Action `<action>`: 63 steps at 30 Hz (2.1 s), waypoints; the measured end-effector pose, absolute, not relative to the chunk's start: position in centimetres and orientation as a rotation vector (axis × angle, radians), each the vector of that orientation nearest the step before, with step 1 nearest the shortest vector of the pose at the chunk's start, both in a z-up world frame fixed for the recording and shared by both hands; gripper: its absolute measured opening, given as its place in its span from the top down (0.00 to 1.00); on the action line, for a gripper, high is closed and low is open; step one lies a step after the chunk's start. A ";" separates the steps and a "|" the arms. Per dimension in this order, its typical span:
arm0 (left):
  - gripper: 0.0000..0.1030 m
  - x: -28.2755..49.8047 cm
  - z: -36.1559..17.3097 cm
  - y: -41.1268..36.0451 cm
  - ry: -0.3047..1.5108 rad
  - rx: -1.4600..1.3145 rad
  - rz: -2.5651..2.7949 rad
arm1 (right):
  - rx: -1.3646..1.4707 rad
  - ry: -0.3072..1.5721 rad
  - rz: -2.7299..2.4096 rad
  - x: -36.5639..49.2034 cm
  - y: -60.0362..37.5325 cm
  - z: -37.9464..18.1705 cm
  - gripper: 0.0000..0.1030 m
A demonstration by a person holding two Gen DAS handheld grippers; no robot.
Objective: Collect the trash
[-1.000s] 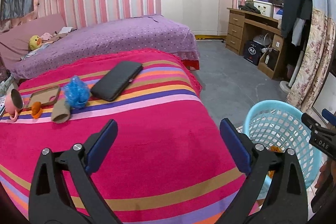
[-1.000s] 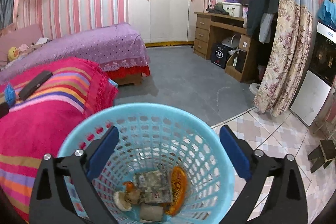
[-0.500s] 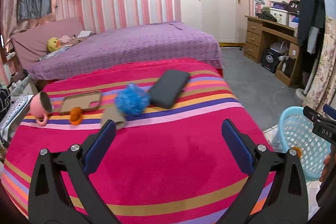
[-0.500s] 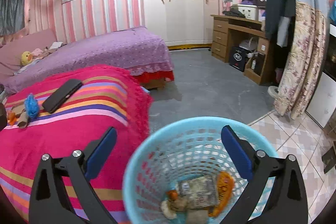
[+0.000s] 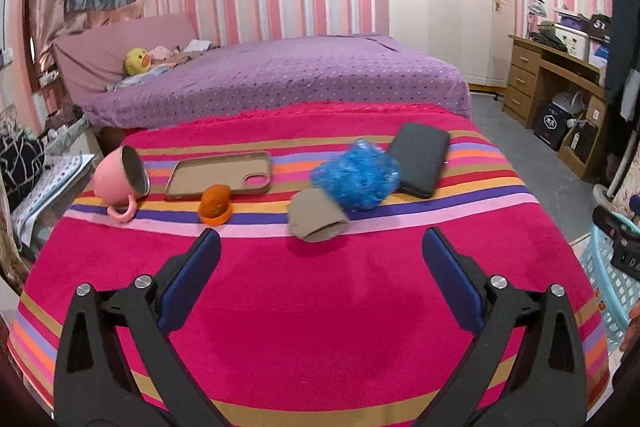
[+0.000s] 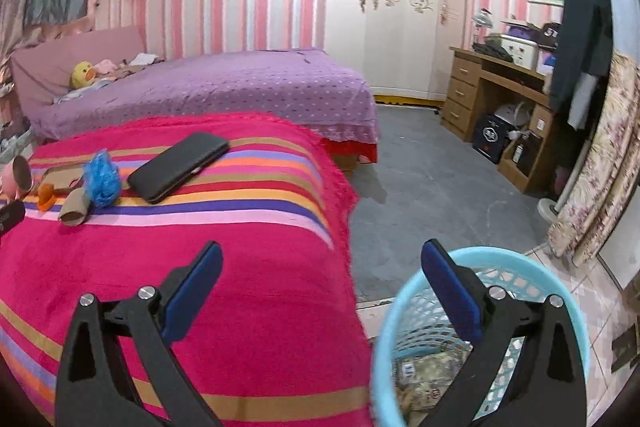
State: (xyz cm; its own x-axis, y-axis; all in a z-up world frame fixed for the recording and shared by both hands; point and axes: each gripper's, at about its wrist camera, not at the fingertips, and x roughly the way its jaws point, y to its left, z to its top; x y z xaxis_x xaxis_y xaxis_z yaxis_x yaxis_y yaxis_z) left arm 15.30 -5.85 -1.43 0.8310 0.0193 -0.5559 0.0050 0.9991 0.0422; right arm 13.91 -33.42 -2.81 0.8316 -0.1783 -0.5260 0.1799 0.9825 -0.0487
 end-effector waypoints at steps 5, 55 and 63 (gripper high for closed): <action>0.06 16.1 -2.1 -3.6 0.612 0.024 0.040 | -0.029 0.575 -0.168 14.7 -31.6 -3.1 0.06; 0.77 23.6 -4.0 6.9 0.771 -0.111 0.016 | -0.127 0.630 0.096 23.6 -15.9 -3.7 0.06; 0.66 23.7 -3.7 11.6 0.766 -0.169 0.055 | -0.174 0.724 0.190 28.5 -10.6 -4.8 0.51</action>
